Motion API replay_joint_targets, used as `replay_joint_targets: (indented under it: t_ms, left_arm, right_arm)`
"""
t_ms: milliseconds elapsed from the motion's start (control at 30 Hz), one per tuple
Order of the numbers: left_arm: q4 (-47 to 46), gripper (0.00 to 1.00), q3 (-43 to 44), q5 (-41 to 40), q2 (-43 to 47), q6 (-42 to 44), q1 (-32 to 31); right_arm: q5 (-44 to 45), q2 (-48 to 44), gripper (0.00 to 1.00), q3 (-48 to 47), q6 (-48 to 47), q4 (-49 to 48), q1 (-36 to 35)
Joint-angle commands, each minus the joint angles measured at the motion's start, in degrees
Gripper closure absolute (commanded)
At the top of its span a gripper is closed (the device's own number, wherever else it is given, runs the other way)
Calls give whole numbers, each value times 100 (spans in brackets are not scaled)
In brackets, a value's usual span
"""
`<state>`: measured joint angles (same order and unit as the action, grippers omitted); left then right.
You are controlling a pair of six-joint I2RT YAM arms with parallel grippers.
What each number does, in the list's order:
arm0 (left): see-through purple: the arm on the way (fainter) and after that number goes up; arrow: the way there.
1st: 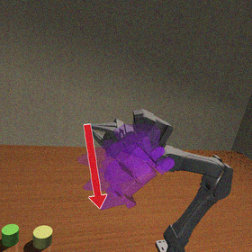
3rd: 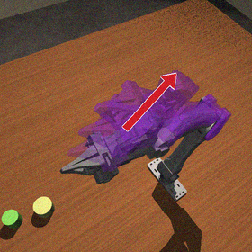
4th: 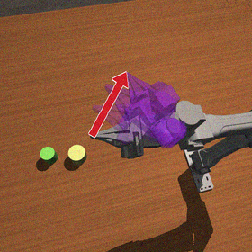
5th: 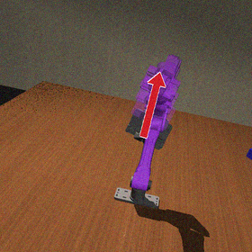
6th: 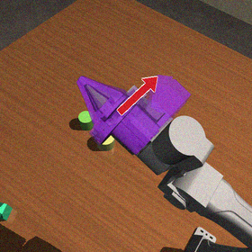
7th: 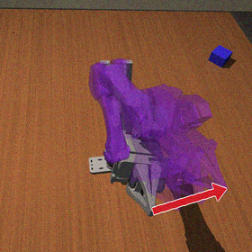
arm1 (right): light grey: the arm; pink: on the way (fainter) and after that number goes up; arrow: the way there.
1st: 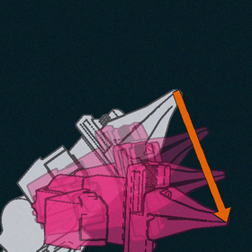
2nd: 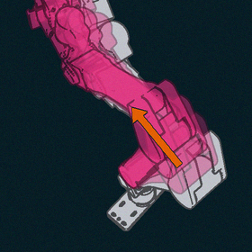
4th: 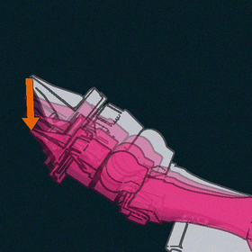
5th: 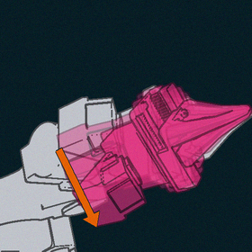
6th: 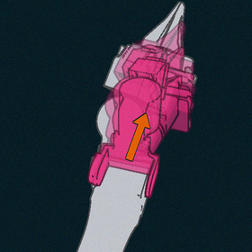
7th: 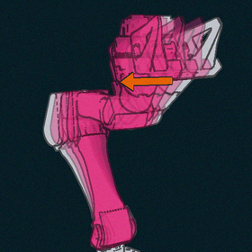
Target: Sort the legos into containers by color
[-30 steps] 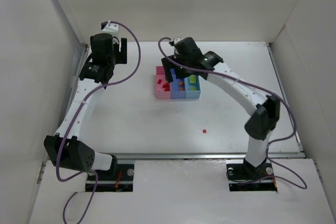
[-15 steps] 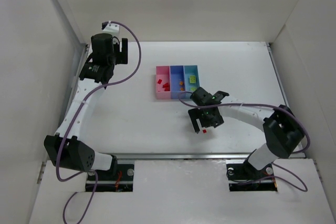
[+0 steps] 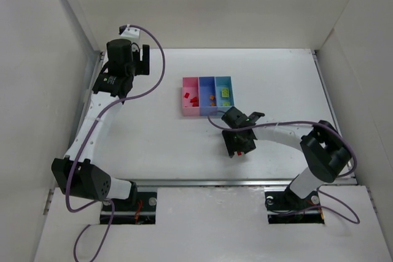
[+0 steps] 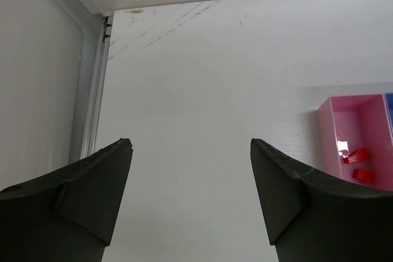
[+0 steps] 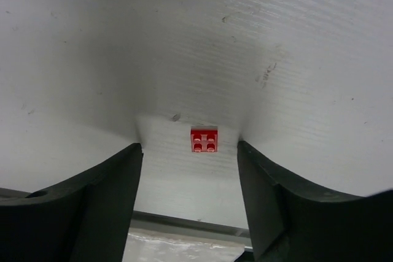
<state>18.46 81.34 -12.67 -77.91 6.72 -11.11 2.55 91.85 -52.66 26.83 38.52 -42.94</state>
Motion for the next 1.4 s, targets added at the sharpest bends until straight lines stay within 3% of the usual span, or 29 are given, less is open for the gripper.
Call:
replay_joint_targets:
  t_ms: [0,133,267,333,500,533,733,967,1133,1233,1367]
  left_arm:
    - [-123,24,-31,-25,57,-74,39]
    - [-123,24,-31,-25,57,-74,39]
    - [-123,24,-31,-25,57,-74,39]
    - [-123,24,-31,-25,57,-74,39]
    - [-123,24,22,-25,57,-74,39]
    - [-123,24,22,-25,57,-74,39]
    - [-123,24,22,-25,57,-74,39]
    - [-123,24,22,-25,57,-74,39]
    - [-123,24,22,45,170,-127,39]
    - [-123,24,-92,-34,284,-66,39]
    - [-176,24,-92,-192,390,-13,39]
  right_arm:
    - [-176,184,33,213,59,-749,-57]
    - [-176,123,49,335,59,-820,-57]
    - [-176,52,57,441,59,-873,-57]
    - [-176,52,69,441,59,-873,-57]
    - [-176,52,88,441,112,-873,-57]
    - [-176,-18,98,389,112,-821,-57]
    - [-228,-316,100,-102,-28,-478,-179]
    - [-107,-169,100,-2087,-546,-222,-303]
    - [553,1271,100,-4275,-925,-65,-303]
    - [712,2648,100,-5791,-1039,374,-233]
    - [1072,3329,100,-6957,-1039,542,-57]
